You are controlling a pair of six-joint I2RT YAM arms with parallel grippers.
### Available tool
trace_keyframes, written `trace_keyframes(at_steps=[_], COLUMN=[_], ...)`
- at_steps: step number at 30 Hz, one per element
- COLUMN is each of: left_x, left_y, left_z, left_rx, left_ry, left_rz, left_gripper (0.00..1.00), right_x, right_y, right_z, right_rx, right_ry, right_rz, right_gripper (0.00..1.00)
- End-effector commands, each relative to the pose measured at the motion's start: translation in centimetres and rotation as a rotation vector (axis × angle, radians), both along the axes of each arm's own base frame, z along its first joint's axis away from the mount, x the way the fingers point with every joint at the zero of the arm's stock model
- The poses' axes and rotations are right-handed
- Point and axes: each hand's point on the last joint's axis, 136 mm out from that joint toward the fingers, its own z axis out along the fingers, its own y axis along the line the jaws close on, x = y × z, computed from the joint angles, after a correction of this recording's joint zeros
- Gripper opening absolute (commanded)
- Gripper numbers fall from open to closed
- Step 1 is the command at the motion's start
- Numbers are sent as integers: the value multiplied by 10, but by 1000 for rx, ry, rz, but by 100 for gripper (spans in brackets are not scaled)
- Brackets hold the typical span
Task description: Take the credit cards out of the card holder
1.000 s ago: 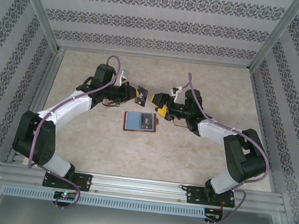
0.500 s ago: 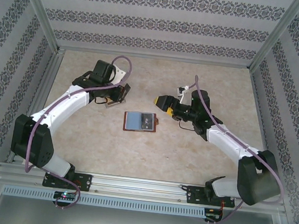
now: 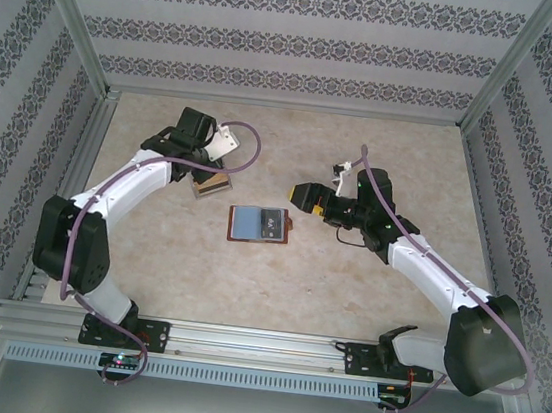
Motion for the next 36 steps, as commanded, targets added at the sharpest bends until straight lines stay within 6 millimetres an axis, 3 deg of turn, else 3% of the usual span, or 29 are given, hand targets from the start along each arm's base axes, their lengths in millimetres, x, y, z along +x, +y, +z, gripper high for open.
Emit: trace_keyframes(at_steps=[1,14,28,36], left_x=[15,26,23,32], left_y=[6,17,22,30], left_z=[3,-32,-64,-70], left_rx=[85,141,139,167], left_ry=[-44,-7,64,47], left_rz=[-71,-73,-70,-30], left_gripper=[0,0,0,15], right_x=[3,7,13,15], right_y=[-7,-5,-4,-2], right_z=[10,6,0,-1], right_rx=[-12,-8,-12,-7], right_ry=[-41,-17,-1,3], right_rz=[-18,-14,-14,-11], right_gripper=[98,98,98,98])
